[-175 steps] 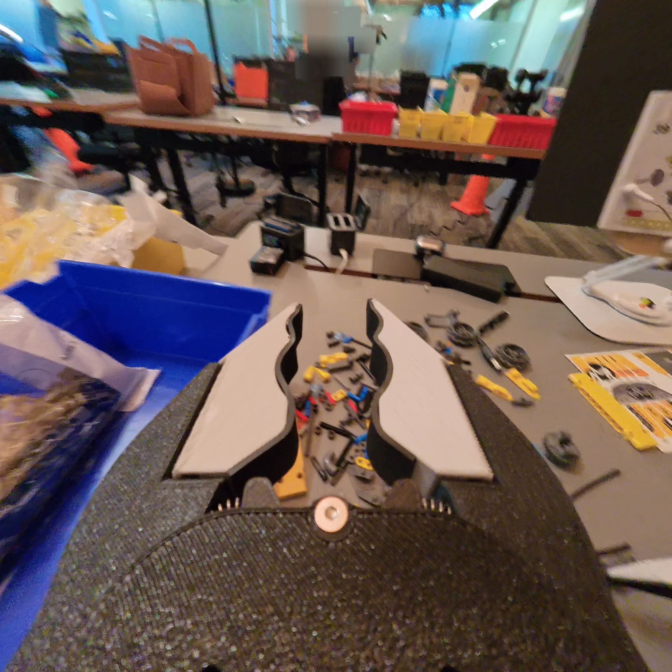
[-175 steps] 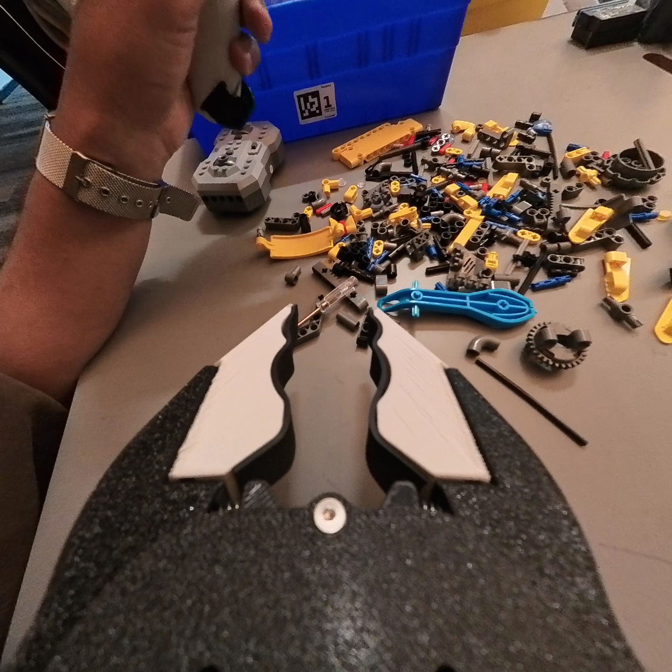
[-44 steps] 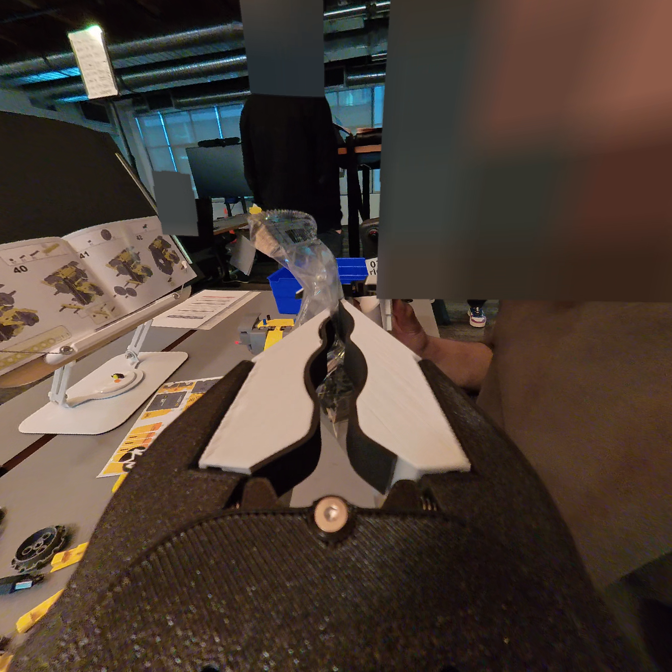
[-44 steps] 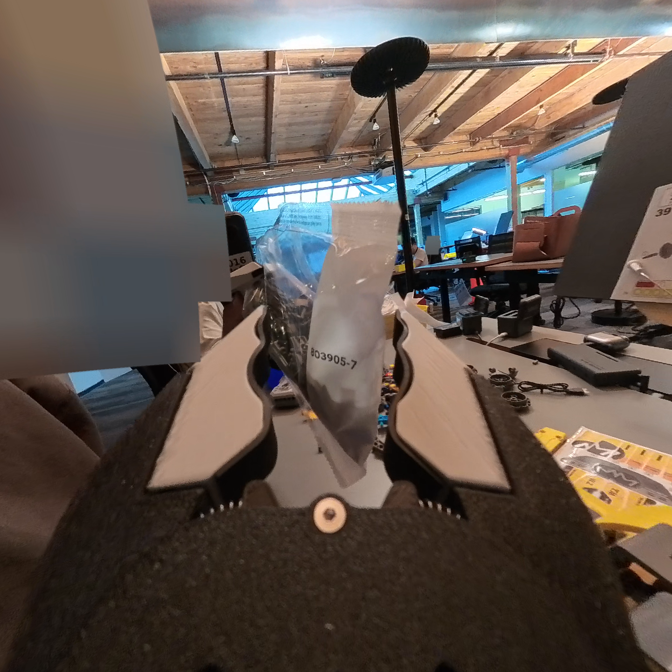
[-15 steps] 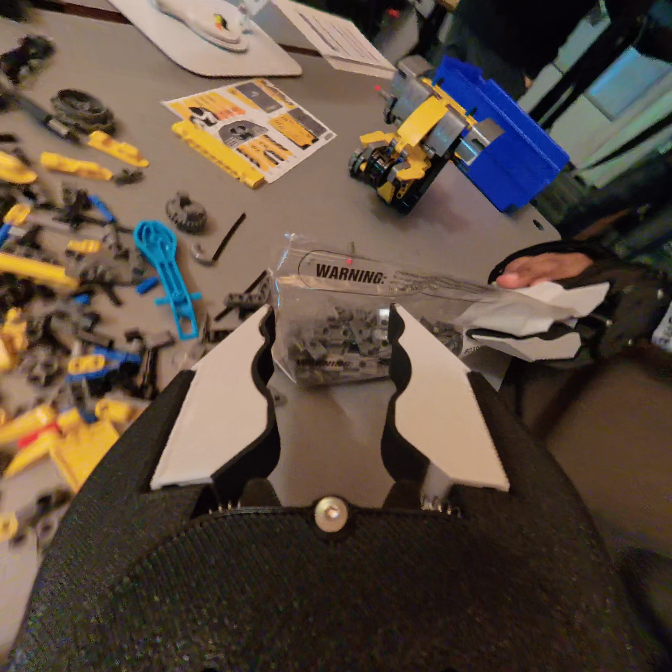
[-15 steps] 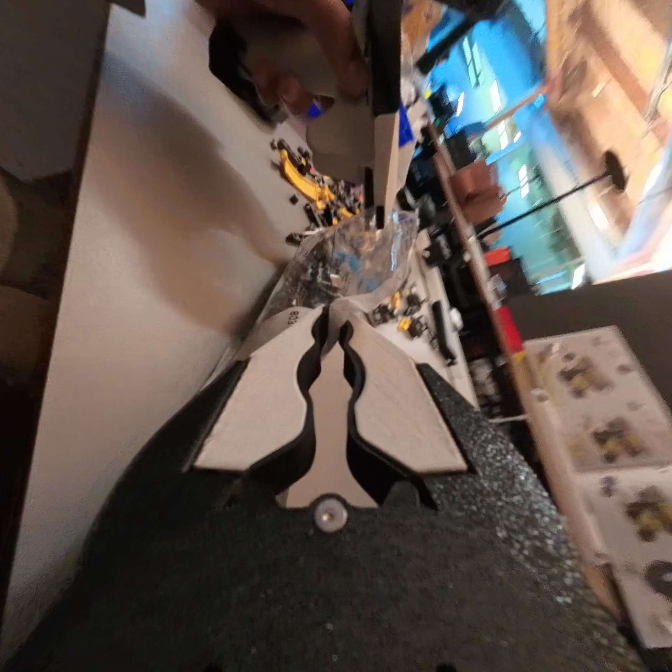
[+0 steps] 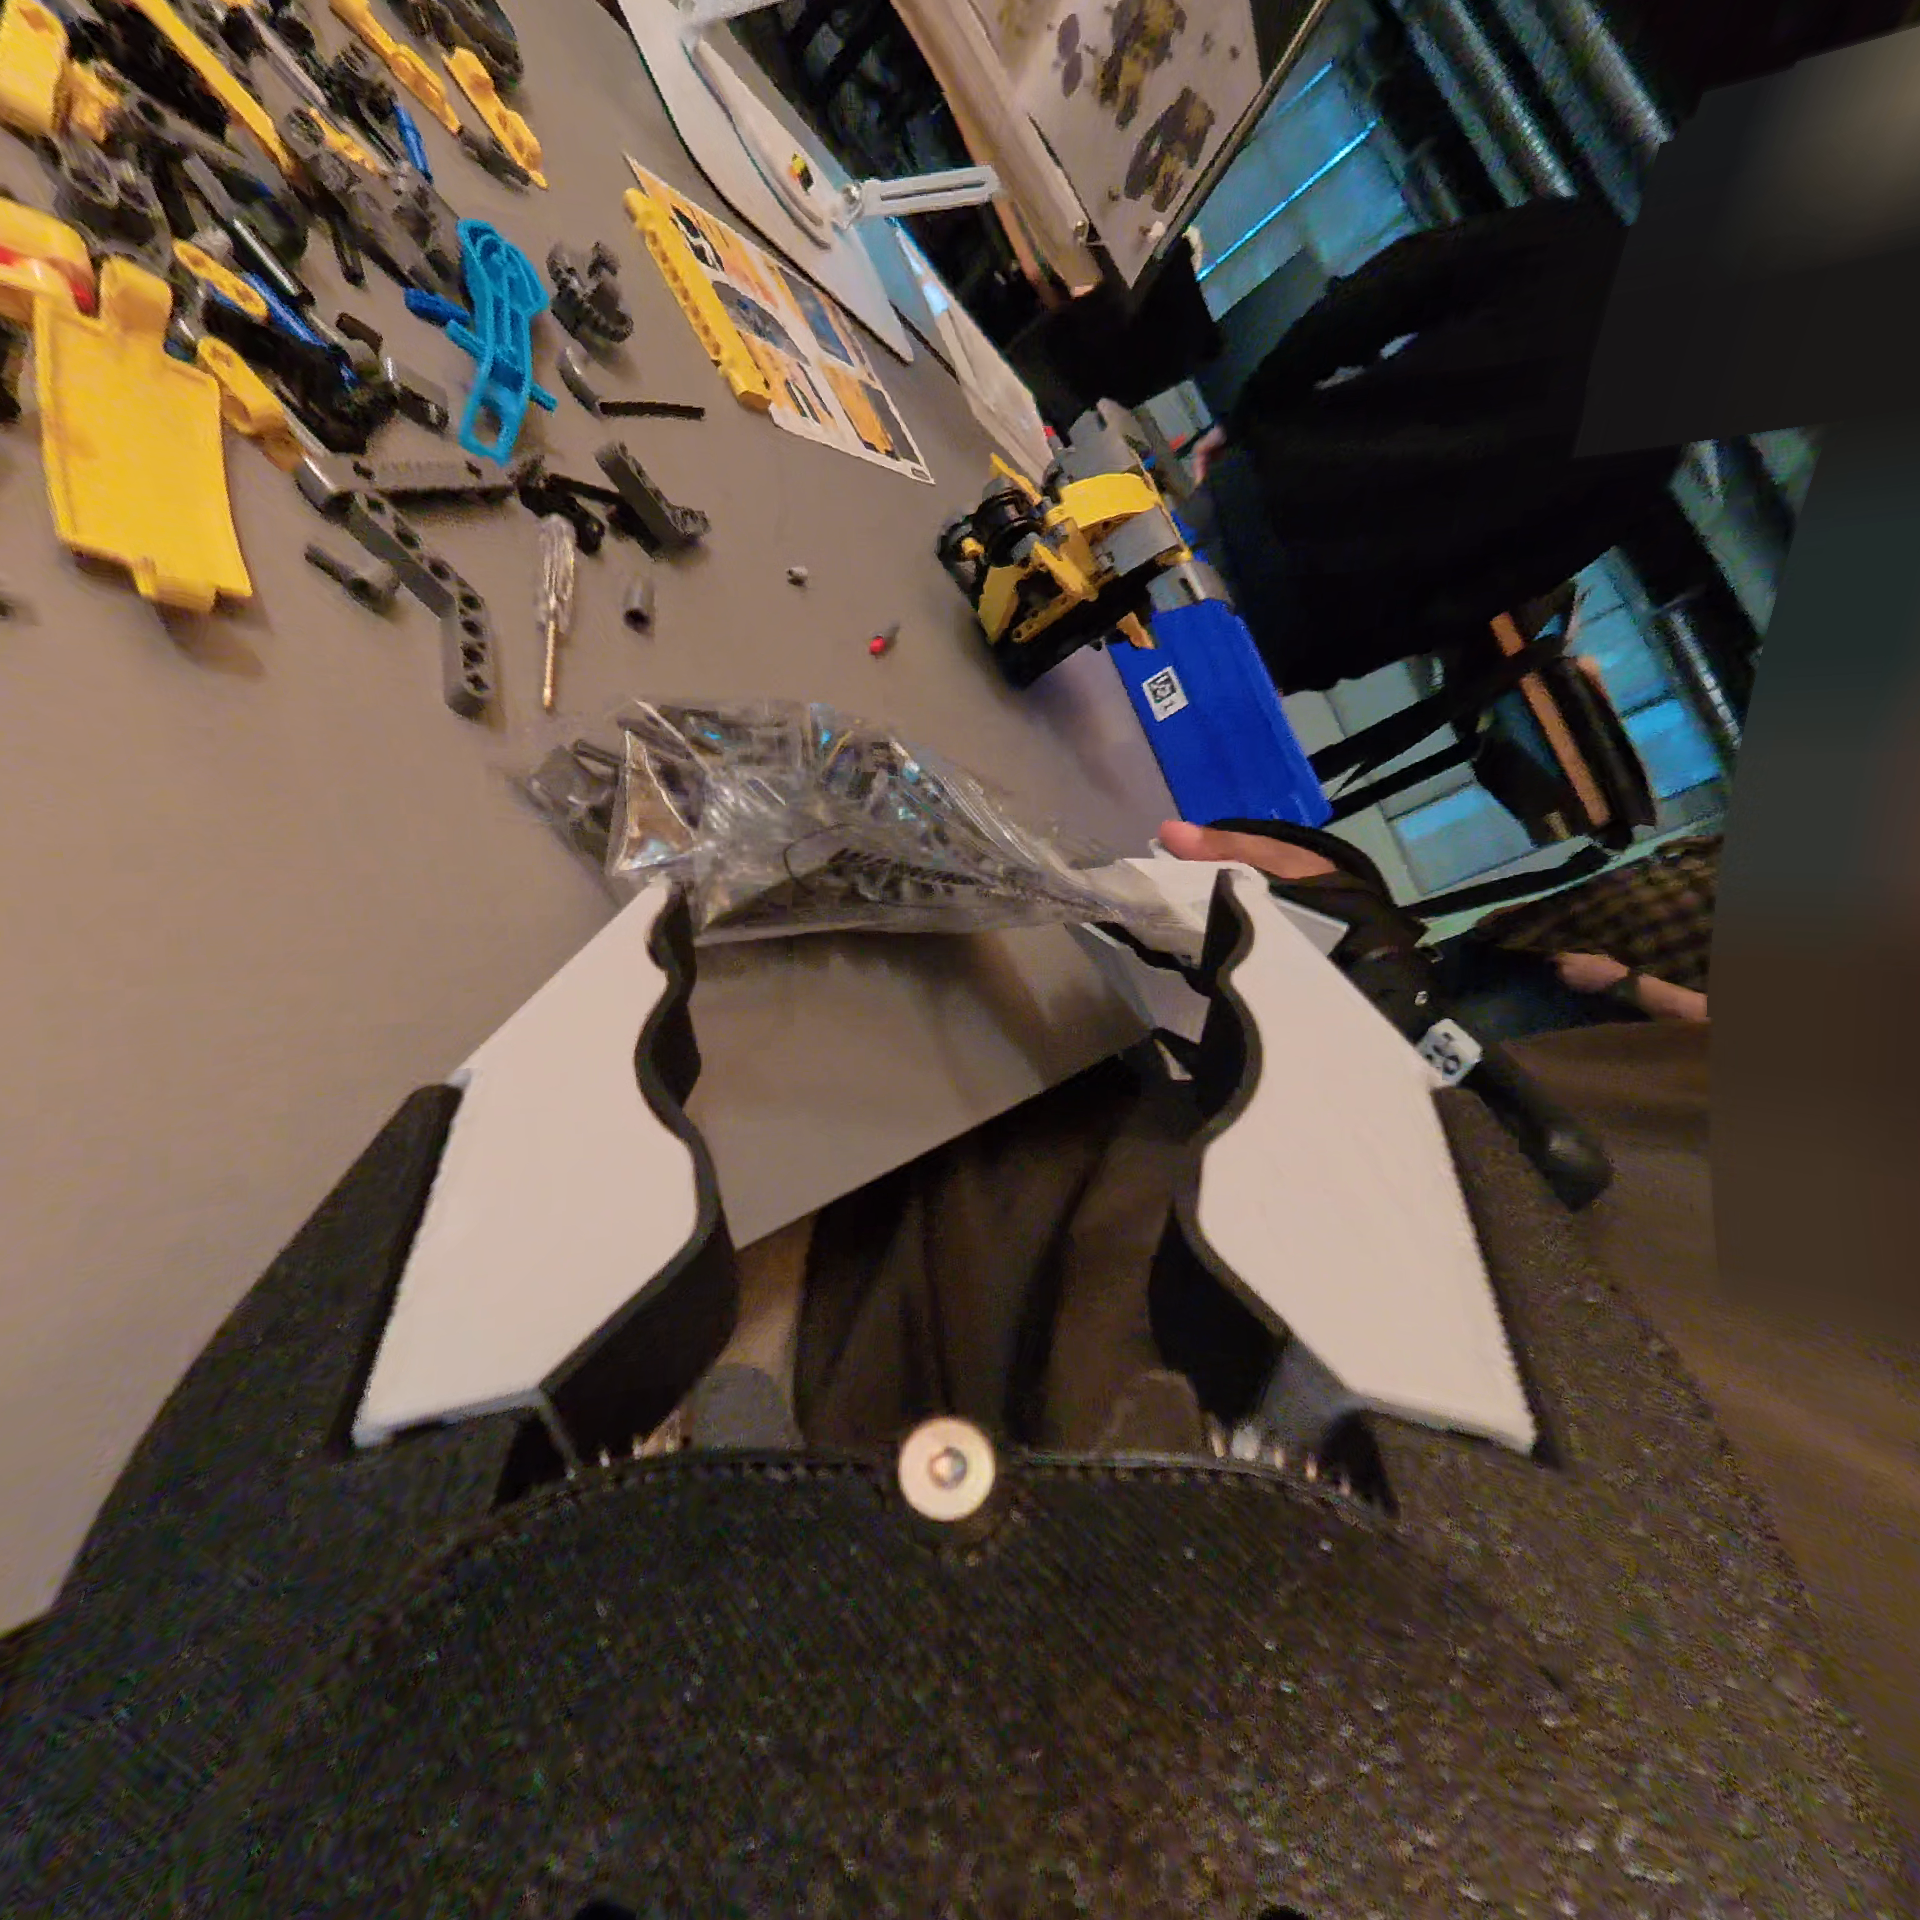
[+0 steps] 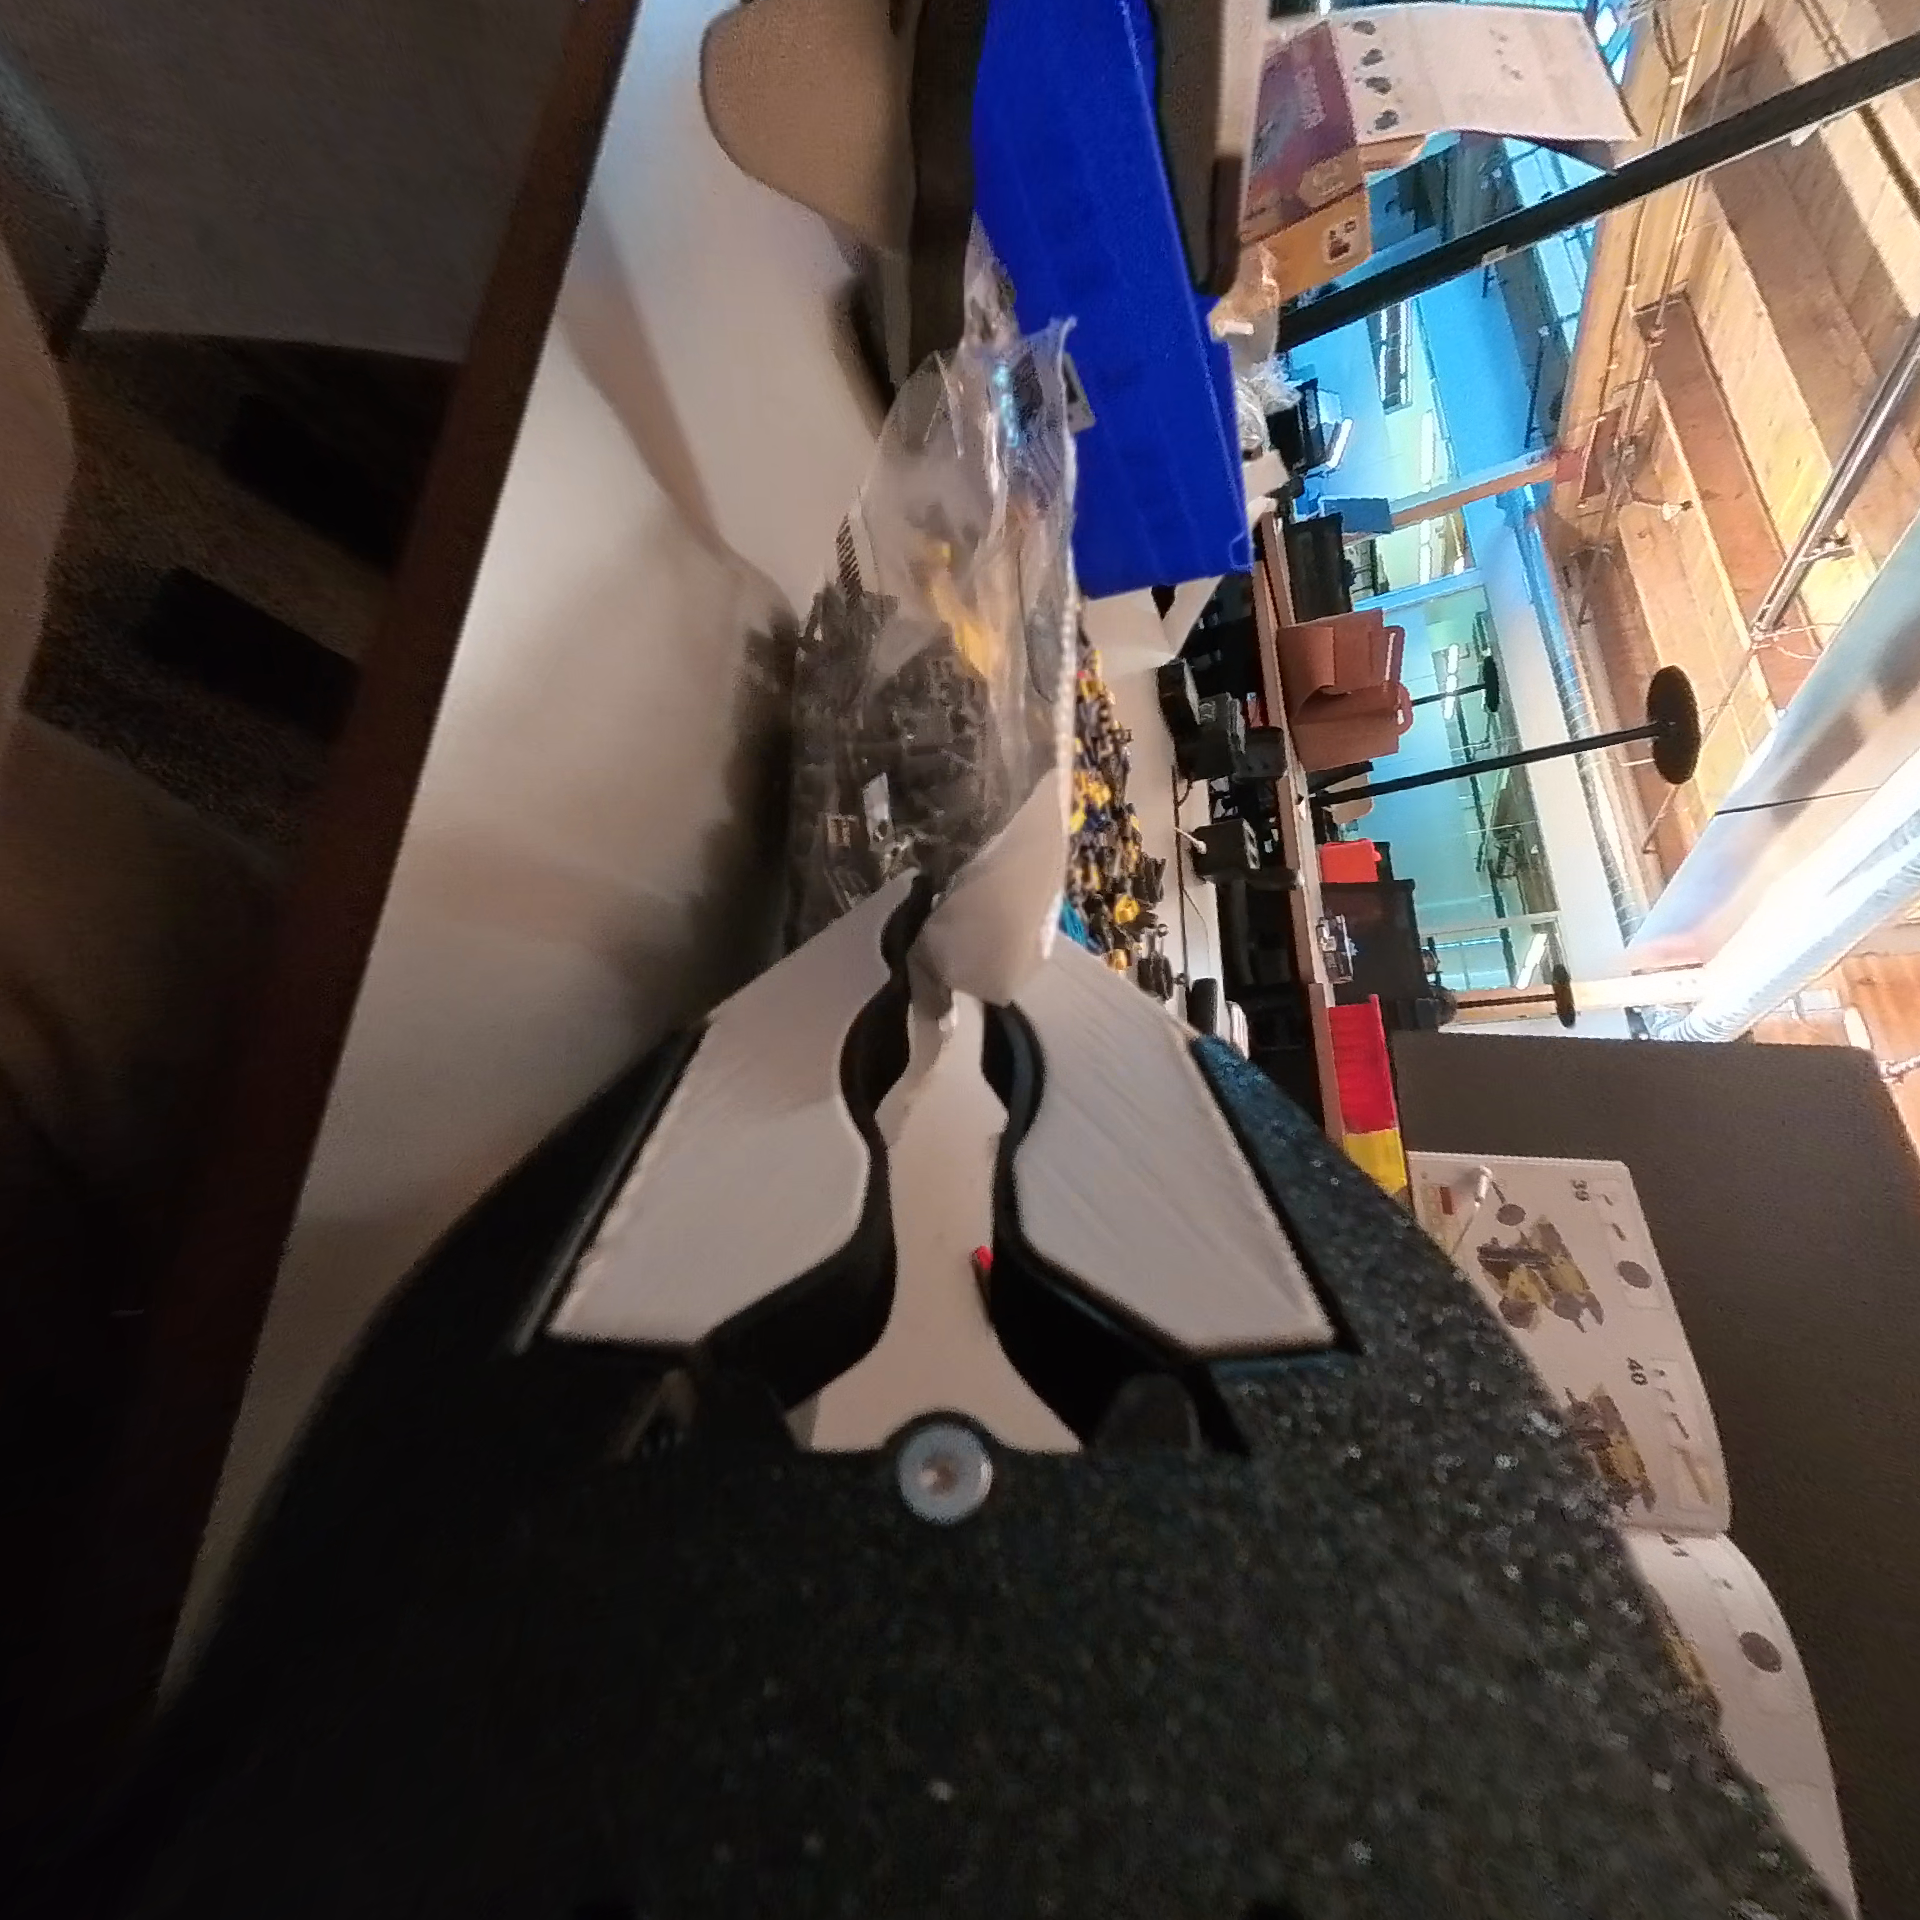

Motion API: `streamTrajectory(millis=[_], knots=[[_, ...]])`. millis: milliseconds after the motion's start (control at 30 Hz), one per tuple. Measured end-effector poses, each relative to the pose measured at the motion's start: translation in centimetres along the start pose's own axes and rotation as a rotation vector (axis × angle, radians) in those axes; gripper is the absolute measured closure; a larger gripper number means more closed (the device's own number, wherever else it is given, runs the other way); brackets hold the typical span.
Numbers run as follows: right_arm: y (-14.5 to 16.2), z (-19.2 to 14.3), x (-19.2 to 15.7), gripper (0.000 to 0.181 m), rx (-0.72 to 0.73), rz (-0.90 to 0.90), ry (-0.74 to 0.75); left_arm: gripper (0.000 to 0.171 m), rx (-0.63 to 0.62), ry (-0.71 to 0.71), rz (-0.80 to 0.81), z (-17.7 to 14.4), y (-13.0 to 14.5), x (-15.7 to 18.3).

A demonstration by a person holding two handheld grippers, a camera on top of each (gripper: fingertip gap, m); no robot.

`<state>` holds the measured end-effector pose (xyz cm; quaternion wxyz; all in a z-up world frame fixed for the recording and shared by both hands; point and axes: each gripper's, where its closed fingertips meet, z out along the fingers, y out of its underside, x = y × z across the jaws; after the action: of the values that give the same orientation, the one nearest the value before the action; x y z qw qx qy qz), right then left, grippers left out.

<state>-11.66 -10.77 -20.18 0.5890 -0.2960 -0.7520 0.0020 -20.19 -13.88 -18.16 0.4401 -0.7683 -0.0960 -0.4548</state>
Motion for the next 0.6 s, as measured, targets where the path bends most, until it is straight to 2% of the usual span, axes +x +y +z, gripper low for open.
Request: streamTrajectory(millis=[100, 267, 567, 600], knots=[[-0.1, -0.3, -0.8, 0.175, -0.004, -0.020, -0.036, 0.075, 0.014, 0.034, -0.051, 0.0, 0.1, 0.0], [0.4, -0.7, -2.1, 0.169, 0.002, -0.012, -0.108, 0.102, 0.034, -0.018, -0.005, 1.8, -0.3, -1.5], [-0.2, -1.5, -3.3, 0.153, 0.096, 0.227, -0.260, 0.130, -0.060, -0.102, 0.159, 8.0, -2.7, -3.7], [-0.2, -1.6, -3.3, 0.151, 0.106, 0.253, -0.269, 0.139, -0.077, -0.112, 0.181, 8.6, -2.9, -3.9]])
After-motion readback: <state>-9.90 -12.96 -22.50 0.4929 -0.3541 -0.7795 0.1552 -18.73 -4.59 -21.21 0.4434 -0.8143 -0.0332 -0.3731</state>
